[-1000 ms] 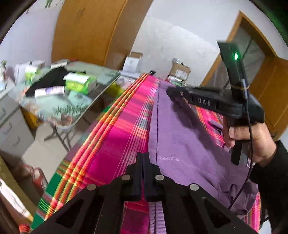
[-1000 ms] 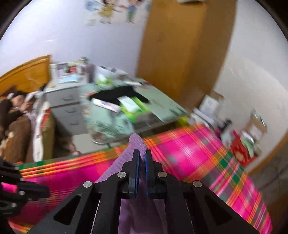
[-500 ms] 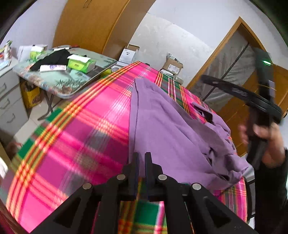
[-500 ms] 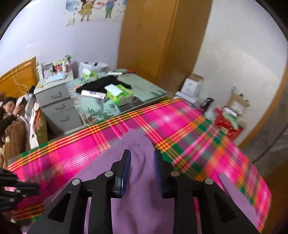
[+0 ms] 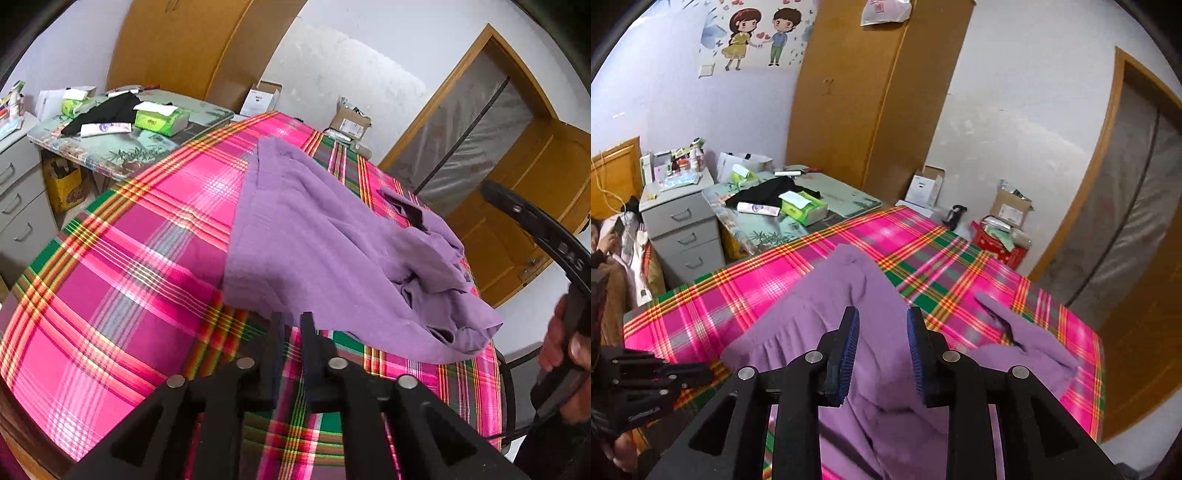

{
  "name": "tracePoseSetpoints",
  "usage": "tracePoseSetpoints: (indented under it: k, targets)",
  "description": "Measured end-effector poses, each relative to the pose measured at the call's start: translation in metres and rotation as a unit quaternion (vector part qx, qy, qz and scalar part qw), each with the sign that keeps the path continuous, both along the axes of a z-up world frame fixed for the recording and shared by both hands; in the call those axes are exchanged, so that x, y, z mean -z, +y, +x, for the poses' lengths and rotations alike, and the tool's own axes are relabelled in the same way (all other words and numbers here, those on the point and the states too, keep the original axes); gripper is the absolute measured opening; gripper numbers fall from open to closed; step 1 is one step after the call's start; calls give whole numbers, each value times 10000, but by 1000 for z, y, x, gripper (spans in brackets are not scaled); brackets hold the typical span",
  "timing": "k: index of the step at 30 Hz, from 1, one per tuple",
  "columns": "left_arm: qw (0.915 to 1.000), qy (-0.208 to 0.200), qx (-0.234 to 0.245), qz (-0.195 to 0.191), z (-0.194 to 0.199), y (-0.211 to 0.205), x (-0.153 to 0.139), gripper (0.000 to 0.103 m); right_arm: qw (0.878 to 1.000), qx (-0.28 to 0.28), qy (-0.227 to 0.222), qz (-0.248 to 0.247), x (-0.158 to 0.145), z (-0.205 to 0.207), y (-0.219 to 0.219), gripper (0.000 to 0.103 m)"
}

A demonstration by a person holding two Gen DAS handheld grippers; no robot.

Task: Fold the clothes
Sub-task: 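Release the sweatshirt with both grippers and smooth it flat on the bed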

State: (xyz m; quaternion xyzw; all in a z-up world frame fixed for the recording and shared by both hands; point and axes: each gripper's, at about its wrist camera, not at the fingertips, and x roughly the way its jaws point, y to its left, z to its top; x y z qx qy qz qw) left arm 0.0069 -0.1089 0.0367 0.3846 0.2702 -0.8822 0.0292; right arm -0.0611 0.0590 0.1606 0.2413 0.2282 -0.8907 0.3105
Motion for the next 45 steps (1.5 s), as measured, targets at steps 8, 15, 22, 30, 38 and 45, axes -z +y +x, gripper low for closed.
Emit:
tracePoseSetpoints:
  k: [8,15,22,30,38,45]
  targets:
    - [9991,-192,-369,89,-11,-8,15,18,9975,74,-599,-358,9,-7,29,28]
    - [9982,-220,-552,127,-14,-13,24,21,9868,120,-1501,-589,40,-8,41,28]
    - [9980,-284,-529,197,-17,-16,29,21,9681,-488,-2241,-1012,60,10,30,28]
    - [9977,-307,-525,296,-20,-15,31,30,9633,-598,-2446,-928,79,3,14,28]
    - [9969,-315,-713,82,-26,-16,26,30,9692,-534,-2261,-816,84,-11,16,28]
    - [9960,-263,-849,134,-22,-24,27,30,9701,-362,-2252,-834,88,-19,33,28]
